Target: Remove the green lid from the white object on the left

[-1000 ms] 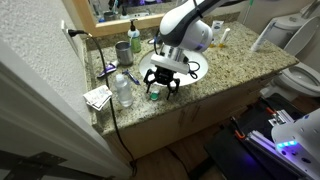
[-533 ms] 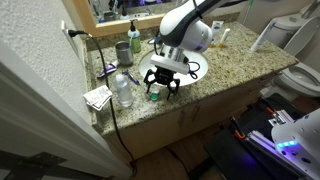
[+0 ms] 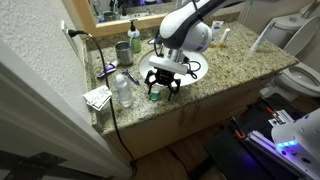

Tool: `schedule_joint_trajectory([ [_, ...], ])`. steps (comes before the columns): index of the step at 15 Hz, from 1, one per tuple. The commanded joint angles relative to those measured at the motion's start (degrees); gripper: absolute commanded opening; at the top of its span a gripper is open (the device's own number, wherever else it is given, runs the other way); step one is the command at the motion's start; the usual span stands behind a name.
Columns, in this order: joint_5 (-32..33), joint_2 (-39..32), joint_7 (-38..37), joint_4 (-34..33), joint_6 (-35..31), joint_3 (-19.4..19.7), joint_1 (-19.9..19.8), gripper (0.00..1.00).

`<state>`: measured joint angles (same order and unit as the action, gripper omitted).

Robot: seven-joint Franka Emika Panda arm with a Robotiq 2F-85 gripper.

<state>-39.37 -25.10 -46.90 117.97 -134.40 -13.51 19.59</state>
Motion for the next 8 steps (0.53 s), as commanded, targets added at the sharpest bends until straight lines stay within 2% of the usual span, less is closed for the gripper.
schedule_joint_trajectory([
  [1, 3.5, 0.0, -4.1, -0.8, 0.2, 0.6, 1.4, 1.0],
  [2, 2.3, 0.0, -2.6, -0.2, 0.1, -0.2, 0.4, 1.0],
  [7, 3.2, -0.5, -3.5, -0.7, 0.2, -0.1, 0.5, 1.0],
  [8, 3.5, -0.6, -3.6, -0.8, 0.1, 0.1, 0.6, 0.75],
])
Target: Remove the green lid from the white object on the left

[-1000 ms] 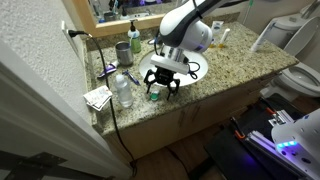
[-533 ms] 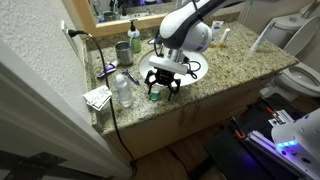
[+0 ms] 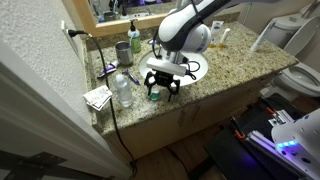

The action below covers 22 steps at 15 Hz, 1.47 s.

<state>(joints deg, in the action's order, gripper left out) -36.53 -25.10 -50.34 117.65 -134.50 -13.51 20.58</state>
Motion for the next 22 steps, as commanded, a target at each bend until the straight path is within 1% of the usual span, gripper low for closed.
schedule_joint_trajectory([
  [1, 0.6, -0.7, -0.1, -0.5, 0.1, 0.0, -0.4, 0.74],
  [3, 0.7, -0.6, -0.2, -0.5, 0.0, 0.1, -0.4, 0.58],
  [4, 0.7, -0.6, -0.3, -0.5, -0.1, 0.1, -0.3, 0.52],
  [5, 0.7, -0.5, -0.2, -0.4, -0.1, 0.1, -0.3, 0.44],
  [7, 0.8, -0.4, -0.4, -0.4, -0.1, 0.1, -0.3, 0.36],
  [8, 0.8, -0.4, -0.3, -0.4, -0.1, 0.1, -0.3, 0.35],
  [10, 0.8, -0.5, -0.3, -0.4, 0.1, 0.1, -0.3, 0.28],
  [11, 0.8, -0.5, -0.2, -0.4, 0.1, 0.1, -0.3, 0.33],
  [14, 0.4, -0.3, 0.4, -0.5, 0.5, -0.2, -0.6, 0.31],
  [15, 0.0, -0.2, 0.9, -0.5, 0.6, -0.5, -0.7, 0.23],
  [16, -0.3, 0.2, 1.4, -0.4, 0.8, -0.7, -0.9, 0.19],
  [17, -0.7, 0.5, 2.0, -0.3, 0.8, -1.0, -1.0, 0.13],
  [19, -1.4, 1.7, 3.0, 0.1, 1.0, -1.5, -1.3, 0.06],
  [20, -1.6, 2.4, 3.4, 0.3, 1.1, -1.7, -1.3, 0.01],
  [21, -1.8, 2.9, 3.8, 0.4, 1.5, -1.8, -1.4, 0.1],
  [22, -1.5, 3.5, 3.8, 0.6, 1.9, -1.8, -1.4, 0.27],
])
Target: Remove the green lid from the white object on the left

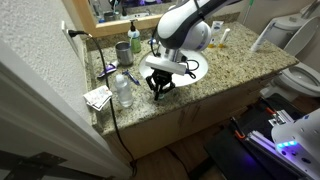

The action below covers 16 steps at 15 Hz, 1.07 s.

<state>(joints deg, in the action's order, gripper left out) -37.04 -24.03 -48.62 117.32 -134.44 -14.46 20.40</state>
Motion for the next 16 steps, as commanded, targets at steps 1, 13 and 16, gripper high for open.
schedule_joint_trajectory([
  [1, 0.0, 3.1, 2.9, 1.1, 3.1, -0.8, -1.2, 0.29],
  [13, 15.9, 10.3, 11.1, 3.8, 9.8, 0.3, -0.8, 0.94],
  [16, 25.4, 8.6, 11.8, 3.3, 6.5, 0.3, 1.4, 1.0],
])
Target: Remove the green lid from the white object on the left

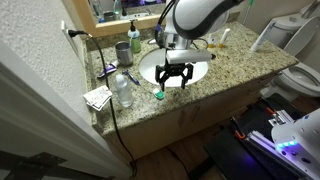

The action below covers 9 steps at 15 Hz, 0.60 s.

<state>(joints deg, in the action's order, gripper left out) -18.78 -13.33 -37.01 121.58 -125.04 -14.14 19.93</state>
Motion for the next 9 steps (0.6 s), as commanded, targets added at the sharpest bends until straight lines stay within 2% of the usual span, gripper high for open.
schedule_joint_trajectory([
  [1, 10.4, -2.8, -0.3, -1.2, -4.5, 0.0, 2.7, 1.0],
  [3, 16.6, -4.1, -1.4, -1.4, -7.1, 0.3, 4.5, 1.0],
  [5, 20.3, -5.5, -3.3, -1.4, -11.7, 0.5, 5.8, 1.0],
  [6, 21.4, -6.1, -4.2, -1.6, -13.4, 0.6, 6.4, 1.0],
  [7, 19.1, -4.3, -3.1, -0.5, -10.7, 0.0, 5.3, 1.0],
  [9, 20.2, -5.4, -3.8, -0.9, -12.6, 0.2, 6.1, 1.0],
])
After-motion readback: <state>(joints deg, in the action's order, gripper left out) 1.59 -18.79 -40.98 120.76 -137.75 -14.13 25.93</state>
